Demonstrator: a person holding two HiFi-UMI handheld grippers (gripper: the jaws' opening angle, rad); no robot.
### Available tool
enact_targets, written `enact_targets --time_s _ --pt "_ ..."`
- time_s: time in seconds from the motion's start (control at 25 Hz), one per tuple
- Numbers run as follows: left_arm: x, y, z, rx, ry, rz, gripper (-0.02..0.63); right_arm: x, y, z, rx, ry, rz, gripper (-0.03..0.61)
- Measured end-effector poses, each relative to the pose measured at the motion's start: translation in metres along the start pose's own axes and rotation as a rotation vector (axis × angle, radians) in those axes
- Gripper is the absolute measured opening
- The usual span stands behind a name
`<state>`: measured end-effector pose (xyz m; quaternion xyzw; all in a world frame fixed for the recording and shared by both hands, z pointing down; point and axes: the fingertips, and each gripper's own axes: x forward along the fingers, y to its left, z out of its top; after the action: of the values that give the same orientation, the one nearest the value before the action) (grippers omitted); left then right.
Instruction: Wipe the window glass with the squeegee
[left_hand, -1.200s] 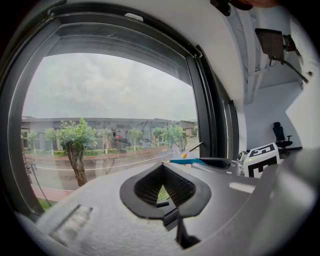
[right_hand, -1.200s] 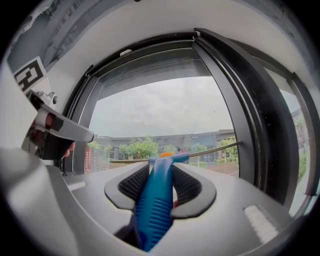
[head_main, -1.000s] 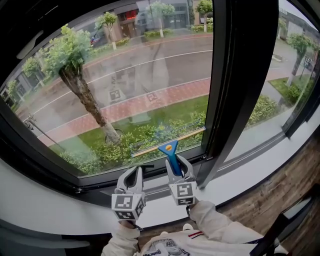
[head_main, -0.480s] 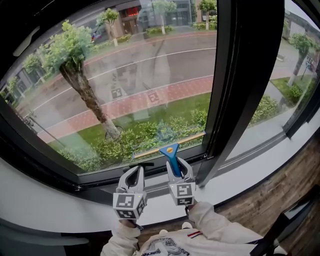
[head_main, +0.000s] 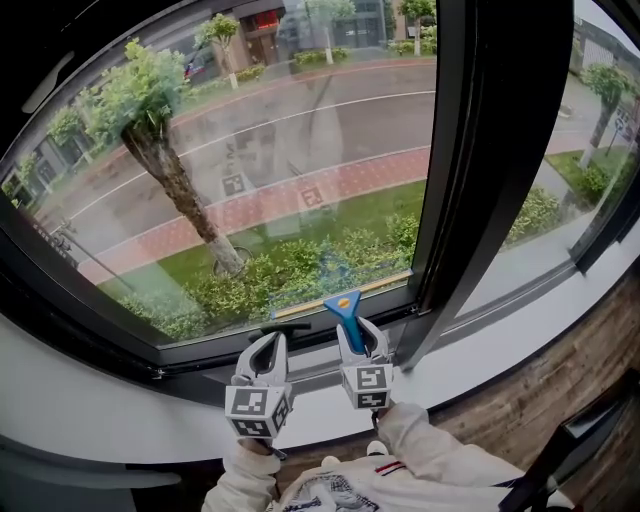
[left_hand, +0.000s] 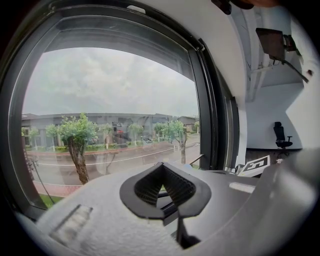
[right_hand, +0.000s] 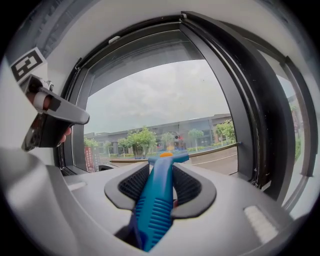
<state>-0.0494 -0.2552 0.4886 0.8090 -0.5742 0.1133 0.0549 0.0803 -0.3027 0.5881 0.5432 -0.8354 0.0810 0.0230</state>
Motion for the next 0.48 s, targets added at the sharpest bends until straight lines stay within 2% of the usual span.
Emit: enact_targets --time_s 0.48 --pt "-0.004 -0.001 -0.006 -0.015 0.02 0.001 0.0 0.003 -0.002 -0.019 0.01 0.039 -0.005 0.146"
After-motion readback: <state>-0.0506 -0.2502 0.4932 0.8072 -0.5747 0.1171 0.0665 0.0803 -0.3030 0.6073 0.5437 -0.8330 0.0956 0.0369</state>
